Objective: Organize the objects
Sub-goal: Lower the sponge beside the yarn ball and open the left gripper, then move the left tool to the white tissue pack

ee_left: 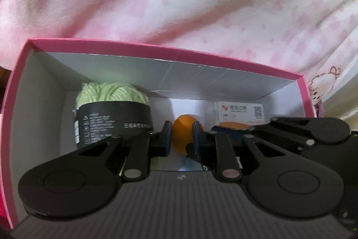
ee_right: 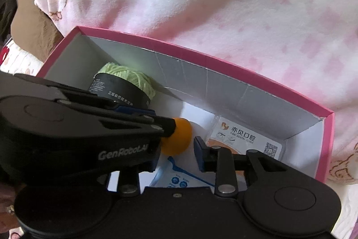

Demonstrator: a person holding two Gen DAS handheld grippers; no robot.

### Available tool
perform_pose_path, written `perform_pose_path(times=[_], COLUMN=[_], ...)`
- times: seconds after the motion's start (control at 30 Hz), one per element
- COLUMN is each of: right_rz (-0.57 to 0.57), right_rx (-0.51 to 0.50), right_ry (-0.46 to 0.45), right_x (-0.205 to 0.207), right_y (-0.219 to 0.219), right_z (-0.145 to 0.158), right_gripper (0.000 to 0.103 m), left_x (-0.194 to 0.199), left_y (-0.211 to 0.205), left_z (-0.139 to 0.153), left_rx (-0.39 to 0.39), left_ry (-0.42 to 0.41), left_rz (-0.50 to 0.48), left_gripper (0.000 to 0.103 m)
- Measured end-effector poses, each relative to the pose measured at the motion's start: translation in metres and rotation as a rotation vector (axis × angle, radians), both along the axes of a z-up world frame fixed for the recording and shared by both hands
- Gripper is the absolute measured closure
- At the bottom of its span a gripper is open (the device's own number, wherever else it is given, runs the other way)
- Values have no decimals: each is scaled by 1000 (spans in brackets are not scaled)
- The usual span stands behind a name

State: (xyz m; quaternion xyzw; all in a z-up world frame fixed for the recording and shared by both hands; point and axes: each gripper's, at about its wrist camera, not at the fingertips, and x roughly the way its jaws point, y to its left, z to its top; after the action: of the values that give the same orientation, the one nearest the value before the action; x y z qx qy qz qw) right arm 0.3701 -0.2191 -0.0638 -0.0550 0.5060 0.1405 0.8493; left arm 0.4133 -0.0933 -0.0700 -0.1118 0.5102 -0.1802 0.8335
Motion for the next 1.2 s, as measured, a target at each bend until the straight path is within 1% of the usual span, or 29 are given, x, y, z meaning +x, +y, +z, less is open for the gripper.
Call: perform_pose_path(times=[0.07, 0.13, 0.2, 0.3, 0.37, 0.43, 0.5, 0.53, 0.57, 0.6, 0.63, 0.67, 0.73, 0.87, 1.03, 1.2], right_rz=[-1, -5, -7, -3, -1, -2, 6, 5, 3, 1, -6, -16, -27, -19, 16, 43], right_rx=[-13, -15, 1, 29, 50, 67, 89, 101, 115, 129, 142, 154, 181, 188, 166, 147], right_ry=[-8, -15, -23, -39, -50, -56, -70, -80, -85, -90, -98, -107, -125, -162, -187, -199], right_x=[-1, 0, -3, -12, -19, -27, -31, -37, -42, -41, -43, -48, -61, -88, -129, -160], right_y=[2, 1, -1, -4, -6, -8, -13, -15, -17, -18, -19, -21, -21, -20, -13, -1], right_z=[0, 0, 2, 8, 13, 18, 25, 29, 33, 38, 43, 48, 60, 85, 122, 148], right_gripper=[80, 80, 80, 78, 74, 72, 71, 69, 67, 67, 65, 63, 60, 52, 47, 46], left_x=[1, 0, -2, -8, -14, -23, -32, -38, -43, -50, -57, -62, -75, -101, -132, -165], left_y=[-3, -8, -7, -1, -2, -2, 0, 2, 3, 5, 8, 8, 14, 27, 39, 56], left_z=[-2, -4, -2, 5, 12, 22, 32, 39, 45, 52, 60, 67, 81, 109, 139, 166], left_rx=[-20, -3, -2, -4, 29, 71, 97, 108, 118, 130, 141, 151, 161, 180, 197, 170], left_ry=[-4, -29, -41, -25, -34, -55, -62, -64, -69, -76, -91, -111, -144, -151, -158, -153], left_rz=[-2, -9, -7, -8, -23, -50, -63, -68, -71, -71, -66, -63, -68, -85, -121, -154], left_gripper=[86, 86, 85, 73, 62, 60, 53, 46, 37, 31, 23, 19, 14, 12, 12, 12])
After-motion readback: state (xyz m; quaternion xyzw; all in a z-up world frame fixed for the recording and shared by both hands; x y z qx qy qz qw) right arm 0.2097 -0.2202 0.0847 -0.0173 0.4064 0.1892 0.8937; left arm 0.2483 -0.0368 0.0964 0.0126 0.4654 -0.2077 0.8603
